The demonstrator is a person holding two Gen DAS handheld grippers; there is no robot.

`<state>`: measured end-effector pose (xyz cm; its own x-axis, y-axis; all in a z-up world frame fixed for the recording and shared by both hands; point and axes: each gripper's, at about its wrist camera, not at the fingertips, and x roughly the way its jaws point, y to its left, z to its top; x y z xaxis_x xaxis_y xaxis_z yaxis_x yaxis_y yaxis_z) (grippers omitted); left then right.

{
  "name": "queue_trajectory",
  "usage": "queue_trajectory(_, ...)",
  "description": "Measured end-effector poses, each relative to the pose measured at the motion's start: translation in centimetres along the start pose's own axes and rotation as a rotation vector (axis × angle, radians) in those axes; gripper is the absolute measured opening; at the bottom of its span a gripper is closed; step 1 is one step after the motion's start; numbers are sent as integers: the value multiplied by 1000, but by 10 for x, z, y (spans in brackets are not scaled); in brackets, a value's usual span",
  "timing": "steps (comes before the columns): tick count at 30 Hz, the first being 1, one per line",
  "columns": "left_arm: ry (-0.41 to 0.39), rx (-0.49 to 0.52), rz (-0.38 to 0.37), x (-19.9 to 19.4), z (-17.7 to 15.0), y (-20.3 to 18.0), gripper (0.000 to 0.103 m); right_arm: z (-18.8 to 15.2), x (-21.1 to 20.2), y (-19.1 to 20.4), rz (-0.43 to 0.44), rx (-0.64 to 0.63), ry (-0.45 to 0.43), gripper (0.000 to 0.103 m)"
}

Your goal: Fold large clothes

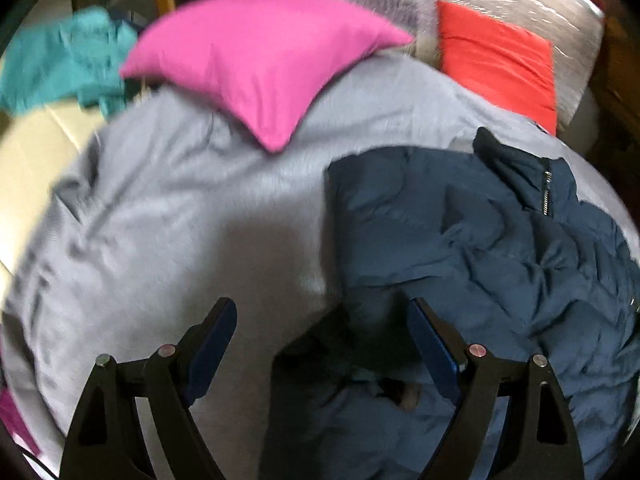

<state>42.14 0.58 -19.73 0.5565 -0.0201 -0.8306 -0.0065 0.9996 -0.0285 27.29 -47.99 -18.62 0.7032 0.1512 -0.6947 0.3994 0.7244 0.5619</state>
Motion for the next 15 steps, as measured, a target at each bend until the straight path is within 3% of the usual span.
queue_trajectory(3,68,-53,-93,16,-2,4,87,4,12,-29,10,91,48,69)
queue_trajectory(7,111,-71,-130,27,-5,-1,87,-5,44,-31,50,89,171,69)
queue_trajectory(8,113,-77,-127,27,-6,-2,87,-8,49,-27,60,79,183,63)
queue_trajectory(10,99,-82,-122,22,-5,-1,87,-11,45,-15,36,14,156,46)
queue_trajectory(11,83,-71,-114,18,-4,-3,87,-13,41,-8,33,-16,142,43)
queue_trajectory(15,79,-19,-60,19,-6,-10,87,-16,34,10,-27,-120,89,43)
